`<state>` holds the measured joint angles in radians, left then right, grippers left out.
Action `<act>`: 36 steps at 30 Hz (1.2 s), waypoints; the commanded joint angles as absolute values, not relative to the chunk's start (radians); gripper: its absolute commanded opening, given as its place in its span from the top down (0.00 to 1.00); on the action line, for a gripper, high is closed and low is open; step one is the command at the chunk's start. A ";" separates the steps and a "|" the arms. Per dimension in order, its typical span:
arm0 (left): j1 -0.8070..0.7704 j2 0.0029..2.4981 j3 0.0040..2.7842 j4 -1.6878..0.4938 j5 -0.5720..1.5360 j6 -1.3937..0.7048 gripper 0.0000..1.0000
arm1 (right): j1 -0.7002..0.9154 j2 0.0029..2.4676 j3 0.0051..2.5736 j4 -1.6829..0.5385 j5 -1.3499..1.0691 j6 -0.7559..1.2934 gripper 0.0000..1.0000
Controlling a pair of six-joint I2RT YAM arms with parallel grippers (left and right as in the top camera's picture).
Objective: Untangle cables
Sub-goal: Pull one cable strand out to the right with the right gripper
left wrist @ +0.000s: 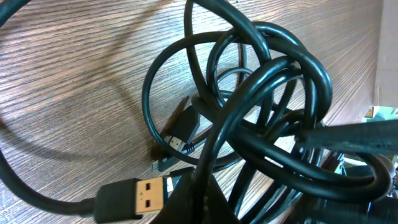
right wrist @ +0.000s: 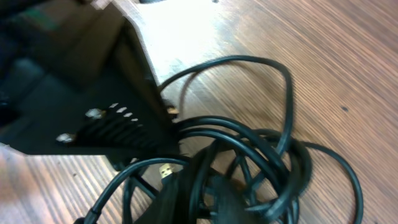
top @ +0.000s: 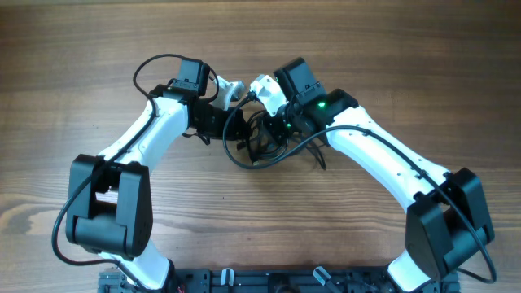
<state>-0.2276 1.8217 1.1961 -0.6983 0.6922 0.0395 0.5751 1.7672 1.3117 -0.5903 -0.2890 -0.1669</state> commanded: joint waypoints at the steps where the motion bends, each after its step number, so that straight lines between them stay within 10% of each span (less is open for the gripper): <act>1: -0.229 1.831 1.195 -0.695 0.692 0.047 0.96 | 0.574 1.784 1.316 -0.588 -0.236 -0.180 0.96; 20: -0.229 1.831 1.194 -0.719 0.187 -0.253 0.96 | 0.090 1.613 1.377 -0.415 -1.364 0.178 0.96; 36: -0.106 1.831 1.178 -0.780 -0.025 -0.428 0.96 | -0.116 1.613 1.327 -0.609 -0.794 0.232 0.96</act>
<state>-0.1535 1.8172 1.1984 -0.7746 0.0456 -0.3813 -0.1059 1.6432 1.3304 -0.5697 -1.0477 0.2554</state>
